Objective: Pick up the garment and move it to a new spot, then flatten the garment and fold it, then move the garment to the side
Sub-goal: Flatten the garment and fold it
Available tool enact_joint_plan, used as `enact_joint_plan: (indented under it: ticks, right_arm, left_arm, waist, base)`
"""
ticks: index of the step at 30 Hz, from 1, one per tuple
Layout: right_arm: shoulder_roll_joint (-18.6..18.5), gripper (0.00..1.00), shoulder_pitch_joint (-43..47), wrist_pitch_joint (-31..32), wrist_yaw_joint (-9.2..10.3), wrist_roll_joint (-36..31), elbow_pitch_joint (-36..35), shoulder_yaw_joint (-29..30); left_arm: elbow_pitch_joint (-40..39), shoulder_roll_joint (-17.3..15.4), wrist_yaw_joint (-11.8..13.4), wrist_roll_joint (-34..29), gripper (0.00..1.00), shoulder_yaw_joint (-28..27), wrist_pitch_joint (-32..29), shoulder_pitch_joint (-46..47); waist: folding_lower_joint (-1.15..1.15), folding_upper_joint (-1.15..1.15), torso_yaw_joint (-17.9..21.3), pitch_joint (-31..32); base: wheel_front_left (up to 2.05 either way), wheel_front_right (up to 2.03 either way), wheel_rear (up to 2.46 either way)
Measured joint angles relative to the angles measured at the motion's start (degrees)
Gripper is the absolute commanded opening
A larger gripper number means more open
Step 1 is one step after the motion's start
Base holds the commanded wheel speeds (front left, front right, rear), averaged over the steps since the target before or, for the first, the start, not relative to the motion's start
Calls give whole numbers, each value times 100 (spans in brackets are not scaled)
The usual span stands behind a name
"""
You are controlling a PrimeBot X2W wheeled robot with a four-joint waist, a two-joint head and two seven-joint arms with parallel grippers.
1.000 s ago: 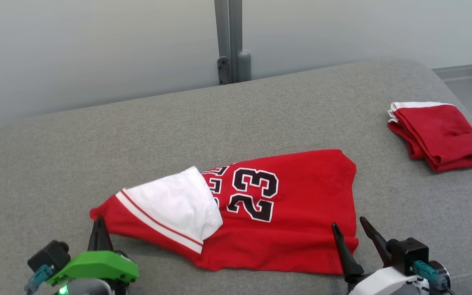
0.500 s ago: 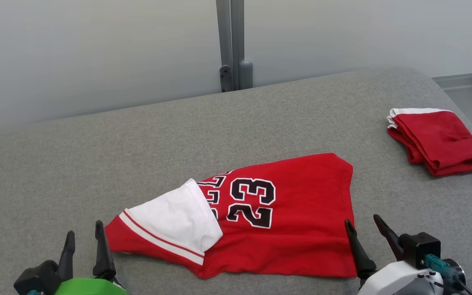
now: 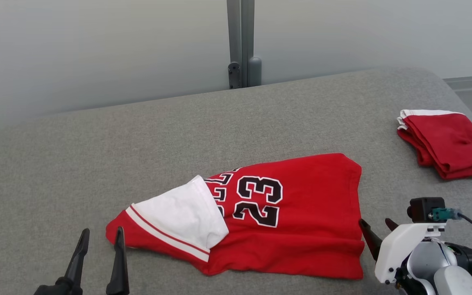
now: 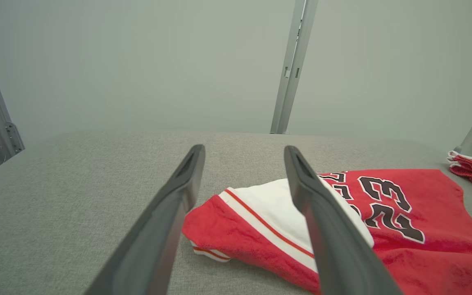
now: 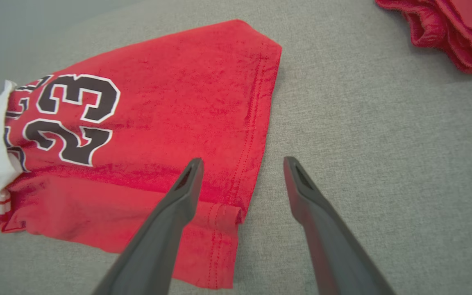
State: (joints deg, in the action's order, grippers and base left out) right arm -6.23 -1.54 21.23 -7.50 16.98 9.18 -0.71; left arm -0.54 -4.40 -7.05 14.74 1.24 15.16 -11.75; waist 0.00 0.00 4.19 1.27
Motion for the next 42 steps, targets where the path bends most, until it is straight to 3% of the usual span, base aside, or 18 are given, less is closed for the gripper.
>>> enact_joint_plan:
  ticks: [7,11,25,27,29,30,42]
  right_arm:
    - [196,100,-700,965,3,11,590,803]
    - [263,100,-1003,1109,2,-171,904,1105]
    - [331,100,-1601,1255,2,-417,1954,1360]
    - [324,44,-1694,1249,2,-452,2020,1383]
    - [318,8,-1769,1172,2,-490,2045,1372]
    - [321,0,-1791,1111,2,-522,2038,1368]
    - [135,0,-2416,691,0,-880,1710,1551]
  left_arm:
    - [22,21,-24,-76,100,-7,0,-51]
    - [31,27,-26,-76,100,16,0,-19]
    - [129,13,-27,-14,100,171,0,119]
    - [123,5,-27,-14,100,182,0,140]
    - [124,2,-27,-14,100,183,0,170]
    - [123,2,-27,-14,100,179,0,183]
    - [107,5,-27,-16,100,252,0,193]
  waist:
    - [0,0,-203,-159]
    - [0,0,-340,-280]
    - [0,0,-799,-663]
    - [0,0,-842,-717]
    - [0,0,-885,-770]
    - [0,0,-904,-788]
    - [0,0,-1044,-849]
  base:
    - [0,0,0]
    - [0,0,0]
    - [0,0,0]
    - [0,0,0]
    - [0,0,0]
    - [0,0,0]
    - [0,0,0]
